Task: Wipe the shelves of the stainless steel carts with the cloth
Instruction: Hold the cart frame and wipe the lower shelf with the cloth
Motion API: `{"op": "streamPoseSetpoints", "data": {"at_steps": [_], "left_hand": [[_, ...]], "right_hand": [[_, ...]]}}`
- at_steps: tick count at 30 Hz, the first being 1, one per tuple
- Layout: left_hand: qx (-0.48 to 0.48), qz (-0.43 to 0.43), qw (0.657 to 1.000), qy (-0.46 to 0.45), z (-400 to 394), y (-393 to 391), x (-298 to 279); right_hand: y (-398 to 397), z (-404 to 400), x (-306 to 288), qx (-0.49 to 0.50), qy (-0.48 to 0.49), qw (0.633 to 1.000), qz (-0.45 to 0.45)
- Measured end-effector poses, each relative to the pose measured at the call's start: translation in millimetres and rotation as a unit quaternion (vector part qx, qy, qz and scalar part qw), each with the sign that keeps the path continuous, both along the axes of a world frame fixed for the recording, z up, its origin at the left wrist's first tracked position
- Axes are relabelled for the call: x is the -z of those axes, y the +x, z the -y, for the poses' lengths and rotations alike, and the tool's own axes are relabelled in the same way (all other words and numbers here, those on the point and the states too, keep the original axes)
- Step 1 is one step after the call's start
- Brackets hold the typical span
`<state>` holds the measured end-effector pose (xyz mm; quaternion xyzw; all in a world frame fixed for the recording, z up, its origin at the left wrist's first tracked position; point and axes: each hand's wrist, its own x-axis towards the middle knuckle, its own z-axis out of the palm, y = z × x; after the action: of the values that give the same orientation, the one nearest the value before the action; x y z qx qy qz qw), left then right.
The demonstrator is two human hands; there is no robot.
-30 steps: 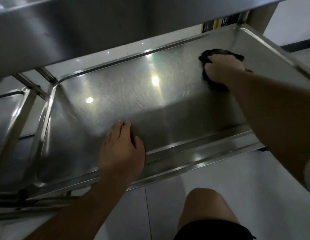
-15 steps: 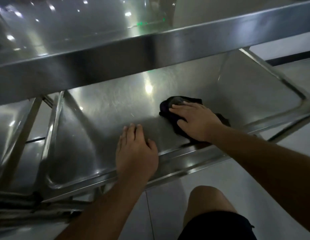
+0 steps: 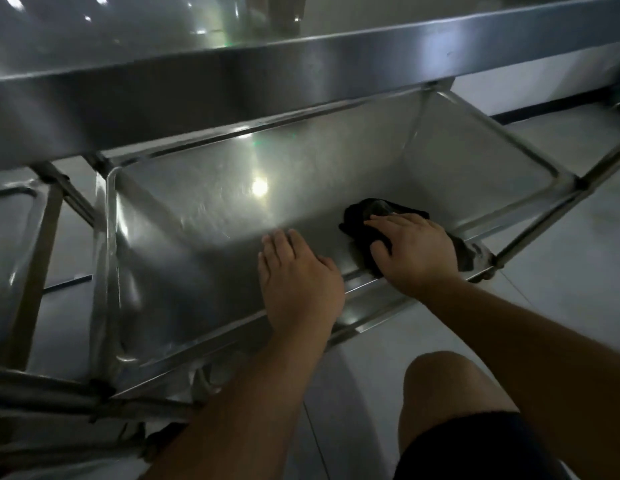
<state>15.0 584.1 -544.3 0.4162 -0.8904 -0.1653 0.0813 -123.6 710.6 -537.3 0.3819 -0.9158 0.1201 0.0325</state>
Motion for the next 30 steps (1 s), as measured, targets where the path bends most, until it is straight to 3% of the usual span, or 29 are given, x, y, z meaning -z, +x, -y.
{"op": "streamPoseSetpoints", "data": {"at_steps": [17,30], "left_hand": [[0.030,0.031,0.999,-0.014,-0.9,3.0,-1.1],[0.008,-0.007,0.999,-0.043,0.5,4.7,0.0]], "right_hand": [[-0.5,-3.2,8.2,-0.005,-0.031,0.999,-0.038],[-0.7,-20.0,25.7,-0.193,-0.155,0.955,-0.160]]}}
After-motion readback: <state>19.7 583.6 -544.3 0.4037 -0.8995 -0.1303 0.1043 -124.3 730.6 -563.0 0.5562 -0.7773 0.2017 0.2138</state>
